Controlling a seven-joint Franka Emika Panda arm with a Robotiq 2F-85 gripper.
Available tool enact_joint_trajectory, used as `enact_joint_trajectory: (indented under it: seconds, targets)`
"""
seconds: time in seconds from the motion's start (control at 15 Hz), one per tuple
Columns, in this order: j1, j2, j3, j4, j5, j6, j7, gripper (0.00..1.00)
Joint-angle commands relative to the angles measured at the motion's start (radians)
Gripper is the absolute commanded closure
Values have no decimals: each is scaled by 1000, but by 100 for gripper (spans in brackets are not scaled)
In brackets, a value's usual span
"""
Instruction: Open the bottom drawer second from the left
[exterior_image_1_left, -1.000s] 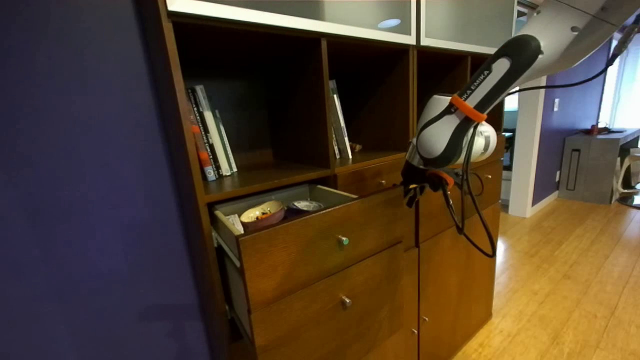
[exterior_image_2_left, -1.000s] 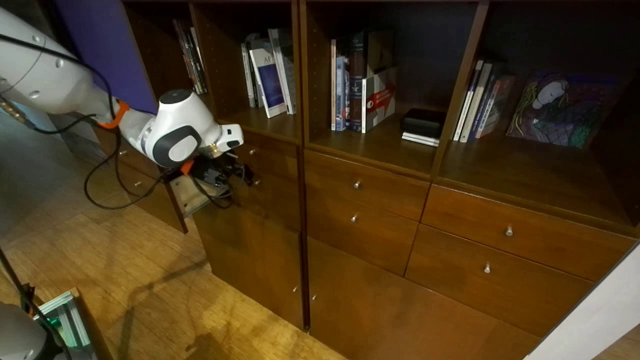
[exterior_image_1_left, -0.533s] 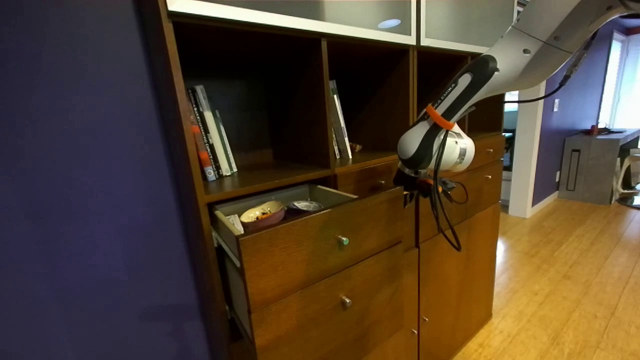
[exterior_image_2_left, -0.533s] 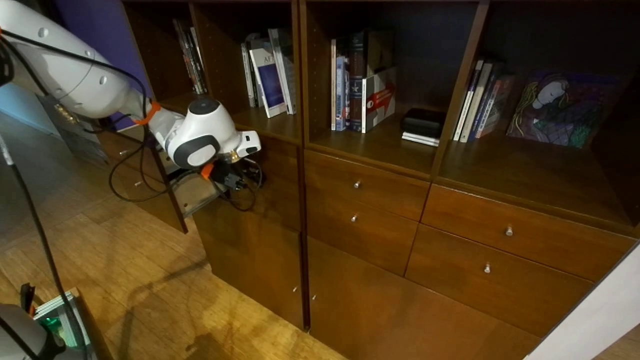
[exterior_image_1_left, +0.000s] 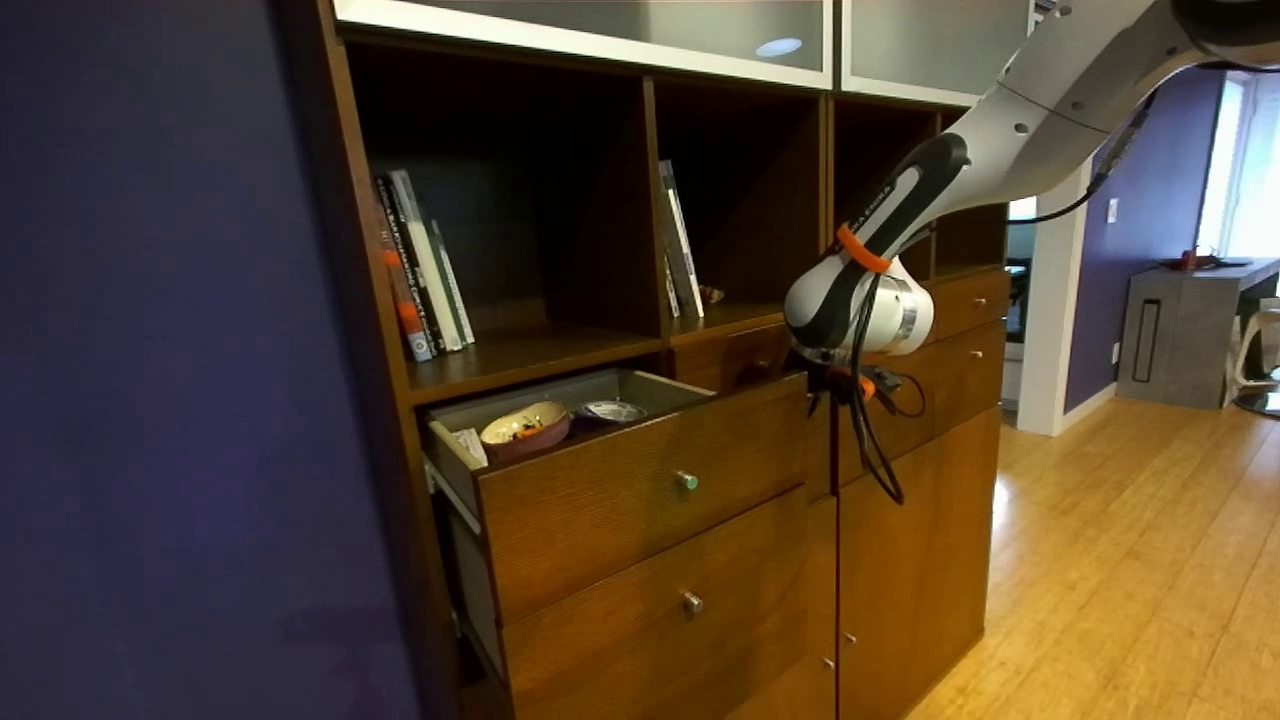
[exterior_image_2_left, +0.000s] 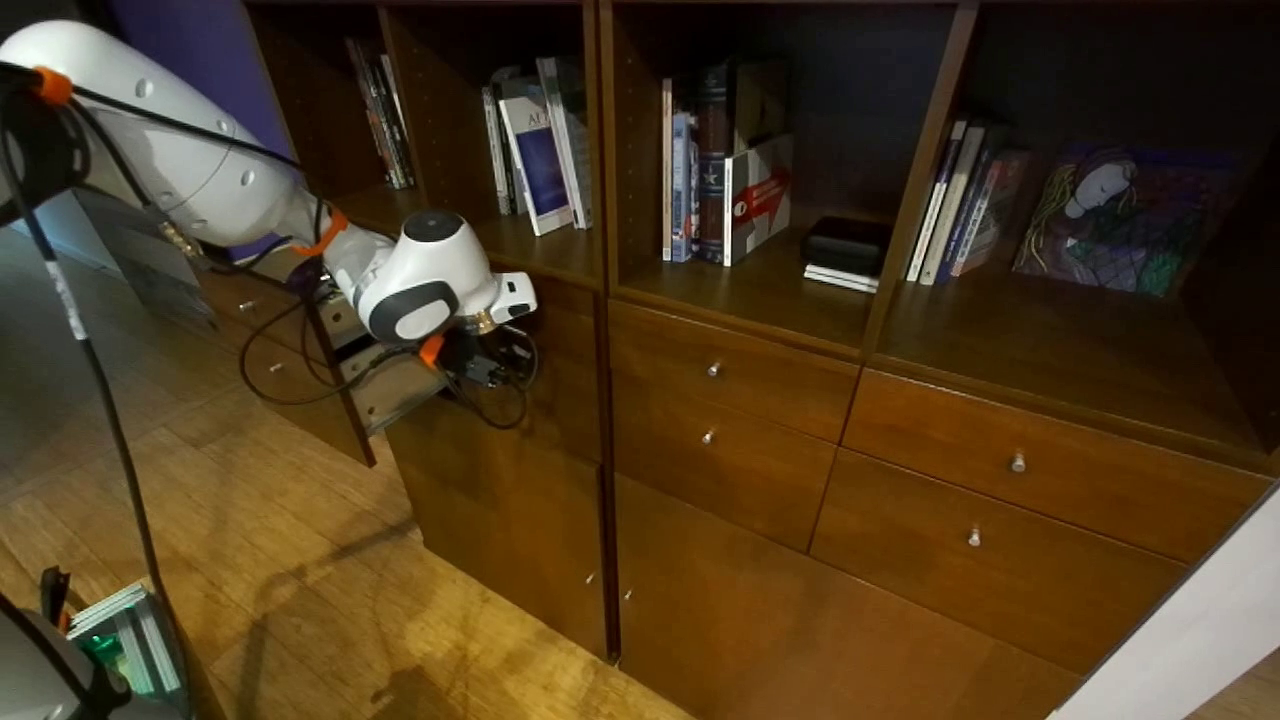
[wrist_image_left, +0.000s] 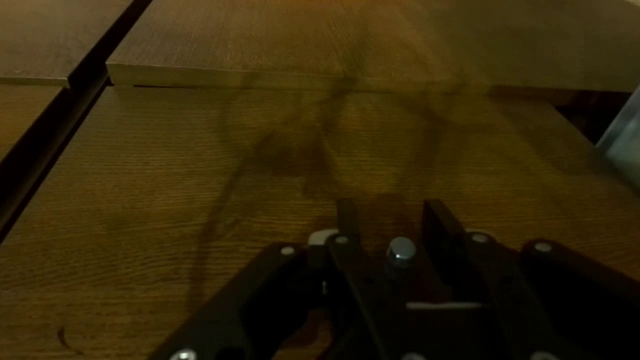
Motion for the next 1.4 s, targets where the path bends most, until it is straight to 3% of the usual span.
enact_joint_trajectory:
  seconds: [0.0, 0.2, 0.4, 0.47, 0.53, 0.73, 1.33]
  targets:
    - [-39, 28, 36, 37, -20, 0, 14, 84]
    - [-41, 22, 43, 38, -28, 0, 25, 91]
    - [-38, 12, 39, 33, -38, -10, 35, 79]
    - [-34, 10, 34, 34, -47, -17, 42, 92]
    - [-35, 5, 37, 29, -47, -42, 43, 98]
    - [-34, -23, 42, -8, -51, -86, 46, 96]
    - [-17, -182, 44, -263, -4, -69, 61, 96]
